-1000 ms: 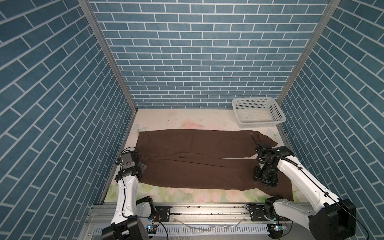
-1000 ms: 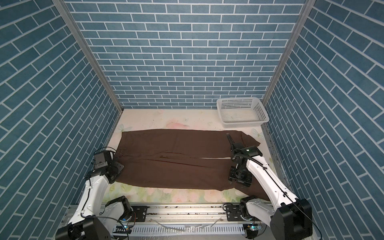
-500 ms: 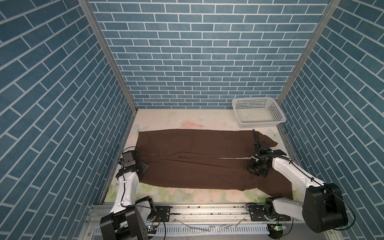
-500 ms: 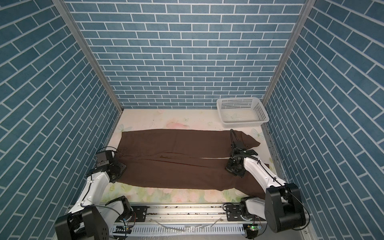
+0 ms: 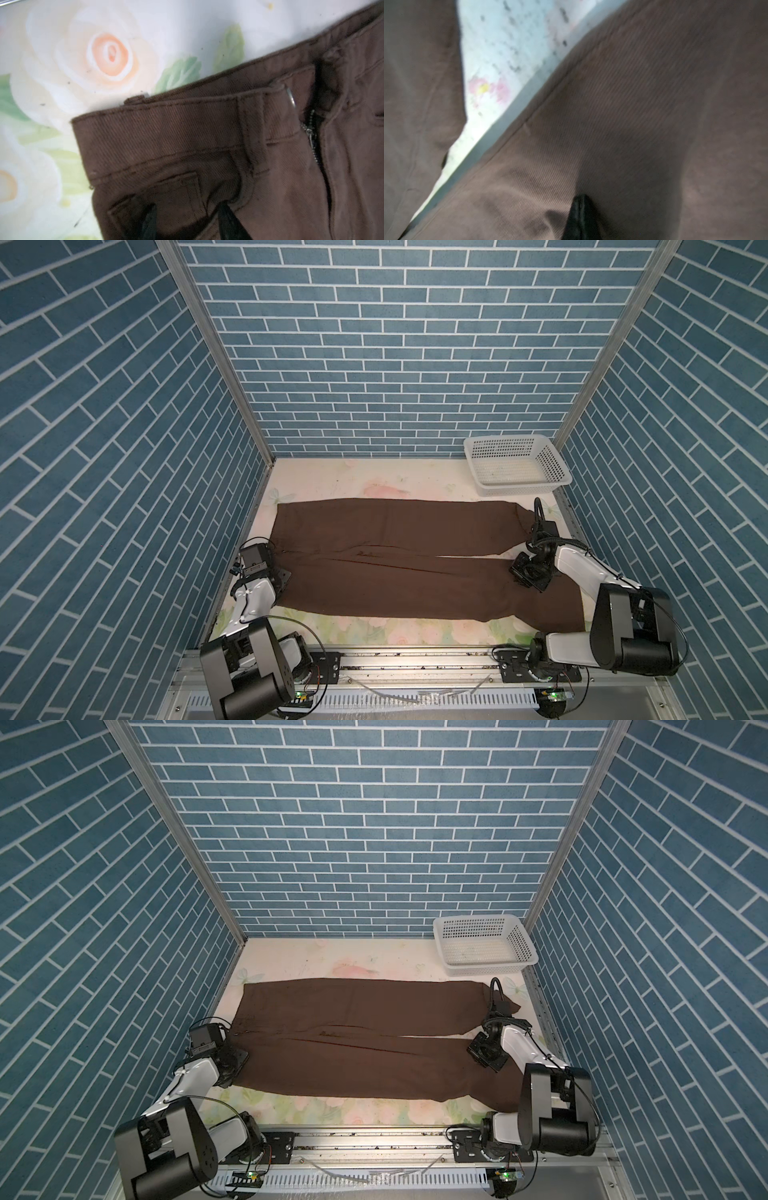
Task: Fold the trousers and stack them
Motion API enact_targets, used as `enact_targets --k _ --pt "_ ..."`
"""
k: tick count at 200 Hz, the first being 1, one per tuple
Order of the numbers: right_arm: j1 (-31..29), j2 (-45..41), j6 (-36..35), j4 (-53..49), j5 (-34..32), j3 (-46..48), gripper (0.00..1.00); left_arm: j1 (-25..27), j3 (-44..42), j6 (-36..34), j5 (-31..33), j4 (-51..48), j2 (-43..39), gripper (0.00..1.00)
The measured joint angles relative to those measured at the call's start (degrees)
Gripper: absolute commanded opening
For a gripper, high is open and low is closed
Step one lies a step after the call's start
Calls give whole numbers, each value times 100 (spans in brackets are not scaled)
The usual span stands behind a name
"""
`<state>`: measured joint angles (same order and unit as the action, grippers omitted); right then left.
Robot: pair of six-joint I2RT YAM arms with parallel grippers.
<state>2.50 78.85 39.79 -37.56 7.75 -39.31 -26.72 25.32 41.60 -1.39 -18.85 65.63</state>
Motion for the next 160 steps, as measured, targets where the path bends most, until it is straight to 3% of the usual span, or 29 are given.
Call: enact_targets --k 20,73,120,160 --pt "144 236 -90 15 -61 -90 0 -315 39 -72 -81 44 133 0" --pt "317 1233 -254 -197 258 -975 0 -1521 68 -509 -1001 81 258 0" --pt "284 1762 -407 540 831 -1438 0 -1663 -138 -573 -1158 197 17 0" --pt "271 1239 -621 826 284 -1019 0 -1694 -203 -608 -1174 -319 -743 0"
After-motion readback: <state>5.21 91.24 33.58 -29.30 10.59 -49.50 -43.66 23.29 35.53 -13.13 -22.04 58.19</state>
